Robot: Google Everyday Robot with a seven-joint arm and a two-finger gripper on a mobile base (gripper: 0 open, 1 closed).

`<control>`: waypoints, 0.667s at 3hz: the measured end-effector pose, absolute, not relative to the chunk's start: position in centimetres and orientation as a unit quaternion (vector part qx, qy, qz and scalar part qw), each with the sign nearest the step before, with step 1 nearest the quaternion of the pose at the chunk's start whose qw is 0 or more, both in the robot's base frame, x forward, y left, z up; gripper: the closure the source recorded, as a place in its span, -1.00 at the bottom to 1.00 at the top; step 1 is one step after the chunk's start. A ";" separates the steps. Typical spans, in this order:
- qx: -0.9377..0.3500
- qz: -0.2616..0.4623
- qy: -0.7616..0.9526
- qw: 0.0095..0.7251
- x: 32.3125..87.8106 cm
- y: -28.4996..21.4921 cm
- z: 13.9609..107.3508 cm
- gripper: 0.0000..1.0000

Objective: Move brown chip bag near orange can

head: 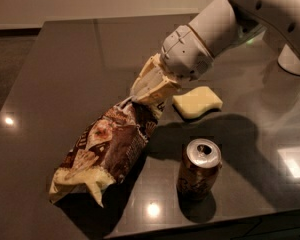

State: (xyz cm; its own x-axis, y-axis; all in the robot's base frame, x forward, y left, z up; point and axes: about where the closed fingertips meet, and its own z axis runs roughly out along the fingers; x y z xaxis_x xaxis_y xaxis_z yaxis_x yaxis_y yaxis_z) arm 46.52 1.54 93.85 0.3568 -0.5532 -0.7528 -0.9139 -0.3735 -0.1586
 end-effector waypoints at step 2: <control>-0.769 0.323 0.467 0.295 45.7 0.0 94.3 0.73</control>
Offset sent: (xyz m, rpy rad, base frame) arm -0.0107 -0.0321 0.0071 0.0283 0.0360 0.0215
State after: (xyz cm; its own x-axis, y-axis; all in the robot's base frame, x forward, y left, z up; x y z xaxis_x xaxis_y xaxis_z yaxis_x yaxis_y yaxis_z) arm 45.72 -0.02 94.30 0.3557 -0.5272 -0.7717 -0.9083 -0.3894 -0.1526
